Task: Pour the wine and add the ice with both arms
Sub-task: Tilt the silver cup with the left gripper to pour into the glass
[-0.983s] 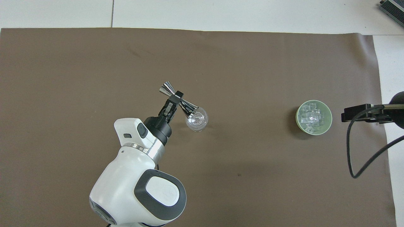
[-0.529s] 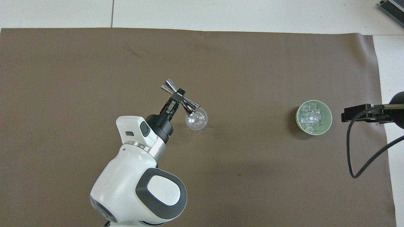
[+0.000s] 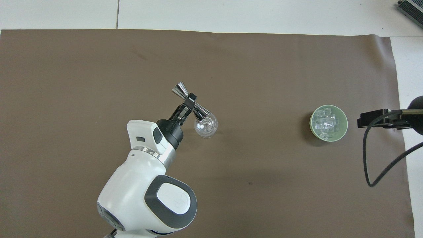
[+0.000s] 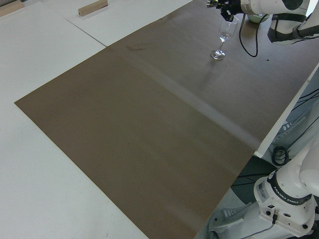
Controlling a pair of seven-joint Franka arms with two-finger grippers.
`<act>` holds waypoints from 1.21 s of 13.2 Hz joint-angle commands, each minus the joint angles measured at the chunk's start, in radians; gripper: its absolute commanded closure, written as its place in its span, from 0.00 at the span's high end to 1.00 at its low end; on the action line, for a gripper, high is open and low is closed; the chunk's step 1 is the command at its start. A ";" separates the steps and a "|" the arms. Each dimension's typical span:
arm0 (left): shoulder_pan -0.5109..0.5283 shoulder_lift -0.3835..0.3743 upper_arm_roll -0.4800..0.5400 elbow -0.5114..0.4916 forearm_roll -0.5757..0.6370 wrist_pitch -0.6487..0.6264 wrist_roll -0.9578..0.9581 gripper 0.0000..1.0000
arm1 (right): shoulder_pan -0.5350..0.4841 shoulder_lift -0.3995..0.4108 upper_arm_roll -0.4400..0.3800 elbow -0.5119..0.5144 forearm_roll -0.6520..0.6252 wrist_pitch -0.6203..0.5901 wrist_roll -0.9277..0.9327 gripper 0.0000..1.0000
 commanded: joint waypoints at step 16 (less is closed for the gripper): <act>-0.003 0.021 0.005 0.022 -0.032 0.019 0.097 0.00 | -0.001 -0.023 0.001 -0.021 -0.005 -0.011 -0.014 1.00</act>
